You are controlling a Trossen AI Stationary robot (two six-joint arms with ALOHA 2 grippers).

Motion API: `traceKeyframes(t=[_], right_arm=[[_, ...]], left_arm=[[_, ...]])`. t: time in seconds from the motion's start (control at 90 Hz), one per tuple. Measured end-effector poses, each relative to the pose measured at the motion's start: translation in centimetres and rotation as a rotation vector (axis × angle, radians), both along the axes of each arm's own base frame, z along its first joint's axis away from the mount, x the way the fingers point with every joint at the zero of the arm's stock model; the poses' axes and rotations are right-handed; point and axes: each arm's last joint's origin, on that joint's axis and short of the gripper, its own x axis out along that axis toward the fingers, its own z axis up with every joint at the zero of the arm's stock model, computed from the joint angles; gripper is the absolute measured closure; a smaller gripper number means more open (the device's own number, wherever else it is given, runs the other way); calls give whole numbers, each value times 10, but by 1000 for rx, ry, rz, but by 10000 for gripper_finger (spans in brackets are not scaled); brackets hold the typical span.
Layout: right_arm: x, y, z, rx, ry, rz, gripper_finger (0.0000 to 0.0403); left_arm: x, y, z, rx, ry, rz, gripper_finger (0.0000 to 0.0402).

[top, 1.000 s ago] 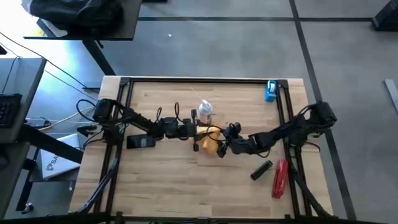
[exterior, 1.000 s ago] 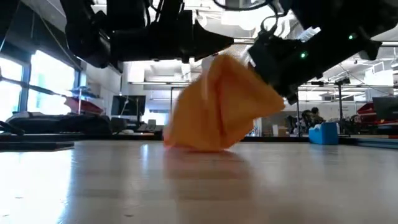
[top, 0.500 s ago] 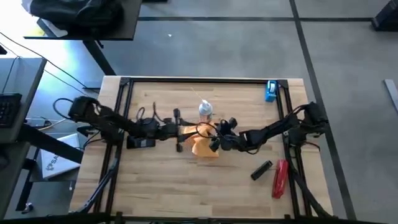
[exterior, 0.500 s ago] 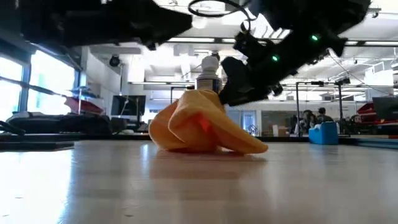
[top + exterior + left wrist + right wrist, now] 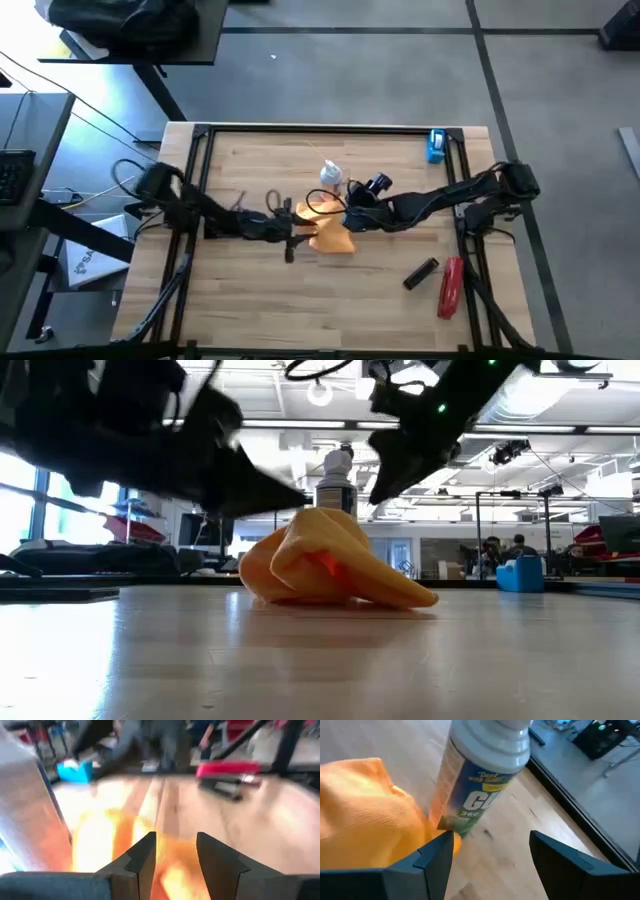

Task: Apply microfiber cloth
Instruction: Move the yellow microfiber cloth below the white spray bottle

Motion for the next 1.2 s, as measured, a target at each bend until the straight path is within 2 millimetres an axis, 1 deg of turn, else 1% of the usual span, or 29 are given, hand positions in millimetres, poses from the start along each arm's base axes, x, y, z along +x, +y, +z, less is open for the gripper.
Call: traceKeyframes(t=[0.111, 0.2, 0.344, 0.478, 0.533, 0.622, 0.711, 0.767, 0.844, 0.9, 0.978, 1.056, 1.133, 1.2], right_arm=[[-1, 15, -4, 112, 43, 121, 174], [3, 26, -12, 184, 60, 187, 174], [12, 43, -37, 208, 63, 199, 174], [23, 53, -69, 206, 81, 210, 174], [28, 54, -81, 203, 85, 207, 174], [34, 45, -101, 169, 98, 161, 174], [37, 35, -107, 153, 94, 101, 174], [39, 27, -105, 165, 82, 72, 174], [39, 17, -96, 159, 94, 88, 174], [38, 14, -83, 152, 103, 139, 174], [38, 11, -56, 139, 66, 197, 174], [29, 9, -37, 115, 69, 230, 174], [17, 4, -26, 90, 97, 243, 174], [6, 0, -15, 73, 84, 256, 174]], left_arm=[[13, 3, -18, 27, 49, 86, 280], [19, 10, -28, 52, 74, 178, 280], [21, 26, -36, 116, 108, 323, 280], [21, 35, -34, 118, 115, 345, 280], [22, 36, -31, 105, 96, 319, 280], [23, 32, -27, 84, 74, 252, 280], [23, 27, -19, 64, 34, 191, 280], [23, 23, -13, 60, 17, 176, 280], [21, 19, -5, 55, -8, 163, 280], [20, 17, 0, 59, -23, 155, 280], [17, 17, 9, 73, -48, 147, 280], [13, 17, 18, 85, -70, 145, 280], [7, 18, 27, 90, -94, 134, 280], [1, 19, 34, 95, -116, 99, 280]])
